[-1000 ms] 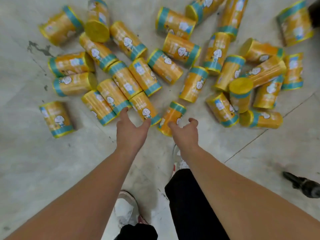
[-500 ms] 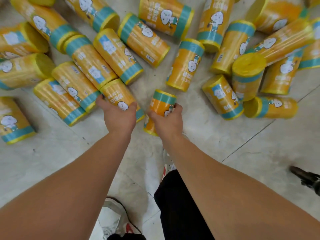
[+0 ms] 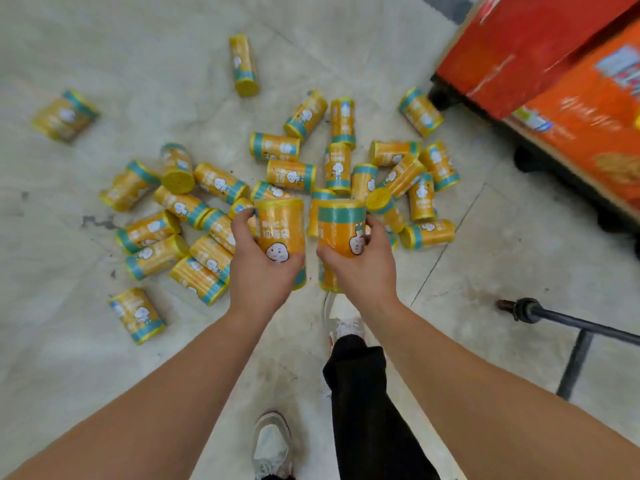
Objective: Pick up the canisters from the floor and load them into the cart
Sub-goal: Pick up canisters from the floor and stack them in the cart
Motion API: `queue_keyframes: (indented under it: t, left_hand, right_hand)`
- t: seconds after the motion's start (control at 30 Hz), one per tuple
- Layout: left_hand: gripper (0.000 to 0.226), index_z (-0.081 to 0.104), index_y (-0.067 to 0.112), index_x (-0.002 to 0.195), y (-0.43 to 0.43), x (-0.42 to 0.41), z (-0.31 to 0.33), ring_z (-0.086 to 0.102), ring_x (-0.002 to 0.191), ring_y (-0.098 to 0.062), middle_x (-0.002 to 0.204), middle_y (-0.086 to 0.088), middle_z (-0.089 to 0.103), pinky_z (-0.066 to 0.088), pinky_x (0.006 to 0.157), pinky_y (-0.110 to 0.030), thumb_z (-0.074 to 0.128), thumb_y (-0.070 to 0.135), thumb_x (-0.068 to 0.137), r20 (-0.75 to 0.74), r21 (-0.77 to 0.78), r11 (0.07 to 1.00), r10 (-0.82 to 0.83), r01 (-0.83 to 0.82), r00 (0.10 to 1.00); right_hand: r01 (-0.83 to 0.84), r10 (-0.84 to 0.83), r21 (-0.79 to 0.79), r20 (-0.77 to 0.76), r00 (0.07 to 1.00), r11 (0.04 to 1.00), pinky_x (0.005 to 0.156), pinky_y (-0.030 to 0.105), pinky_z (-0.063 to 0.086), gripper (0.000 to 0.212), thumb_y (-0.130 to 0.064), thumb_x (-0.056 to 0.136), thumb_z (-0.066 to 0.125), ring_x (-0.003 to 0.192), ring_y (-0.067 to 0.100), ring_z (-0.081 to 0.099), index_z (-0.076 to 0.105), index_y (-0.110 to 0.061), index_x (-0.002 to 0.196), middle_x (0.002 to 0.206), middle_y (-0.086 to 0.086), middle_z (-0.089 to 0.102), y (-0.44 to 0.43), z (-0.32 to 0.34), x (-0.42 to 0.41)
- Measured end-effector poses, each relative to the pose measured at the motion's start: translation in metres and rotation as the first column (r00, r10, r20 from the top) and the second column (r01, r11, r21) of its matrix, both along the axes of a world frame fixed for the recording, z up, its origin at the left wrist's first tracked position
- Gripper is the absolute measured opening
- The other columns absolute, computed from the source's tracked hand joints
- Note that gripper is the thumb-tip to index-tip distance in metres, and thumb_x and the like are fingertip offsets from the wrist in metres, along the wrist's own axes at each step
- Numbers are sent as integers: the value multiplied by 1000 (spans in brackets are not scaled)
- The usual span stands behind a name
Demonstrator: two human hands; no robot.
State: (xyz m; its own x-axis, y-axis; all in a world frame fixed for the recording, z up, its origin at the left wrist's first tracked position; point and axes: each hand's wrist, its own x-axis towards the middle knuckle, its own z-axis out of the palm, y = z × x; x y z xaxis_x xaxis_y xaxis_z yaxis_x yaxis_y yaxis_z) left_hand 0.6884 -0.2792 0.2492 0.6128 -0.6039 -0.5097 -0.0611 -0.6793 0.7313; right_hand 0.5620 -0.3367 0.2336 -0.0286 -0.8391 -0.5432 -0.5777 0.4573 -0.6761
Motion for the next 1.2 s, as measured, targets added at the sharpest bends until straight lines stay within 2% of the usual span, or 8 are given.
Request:
queue_keyframes:
  t: [0.1,0.3,0.53,0.63,0.73,1.0,1.1,1.2]
  left_hand:
    - [85,29,36,134,2,-2,94,67,78,-10,86,19,57,57,73,-38,81,21,68,38,-98,993,-66,70,997]
    - [85,31,42,131,13,-36,267,68,78,-12,87,18,59,57,74,-44,83,27,65,61,-230,957,-169,179,984]
    - [87,31,45,132,32,-135,390,67,77,-8,87,20,59,56,75,-43,84,27,65,43,-360,873,-337,329,941]
    - [86,30,49,129,34,-192,414,68,81,-9,93,21,60,57,76,-45,83,29,64,8,-395,834,-416,385,909]
    - [86,30,47,131,37,-261,431,67,86,-7,99,22,58,56,77,-38,83,30,65,13,-415,795,-482,444,876]
    - [80,31,46,127,62,-481,444,63,73,8,90,24,59,48,62,-21,84,29,69,-16,-395,716,-632,576,775]
    - [84,30,44,131,77,-559,432,63,81,2,93,24,58,50,68,-24,84,29,68,-11,-341,704,-666,623,746]
    - [92,27,40,138,96,-627,422,65,87,-8,98,18,59,54,78,-36,84,29,67,-43,-272,702,-693,658,720]
  right_hand:
    - [34,-30,-106,38,999,994,92,42,54,93,-57,54,77,111,10,61,38,-41,137,125,-10,57,8,93,-12]
    - [132,-107,-293,101,989,947,92,38,54,85,-53,58,80,108,4,62,42,-41,134,122,-16,58,35,280,-60]
    - [230,-220,-413,71,973,881,89,39,55,82,-59,55,74,102,6,63,43,-44,129,116,-12,61,78,421,-163]
    - [279,-280,-443,66,958,852,86,42,56,79,-58,56,77,100,7,64,43,-48,126,114,-12,61,94,449,-220]
    - [323,-342,-470,47,939,822,85,39,57,77,-56,58,78,98,2,64,43,-48,126,114,-15,61,110,465,-286]
    - [407,-480,-488,-28,877,772,90,40,54,84,-61,57,76,107,5,59,43,-41,132,119,-15,57,151,464,-505]
    - [404,-501,-477,-90,861,781,89,39,53,80,-62,58,74,106,5,58,44,-41,129,116,-18,56,171,457,-590]
    - [408,-518,-441,-160,840,799,89,40,54,83,-66,57,72,107,6,58,43,-41,130,116,-19,55,193,449,-667]
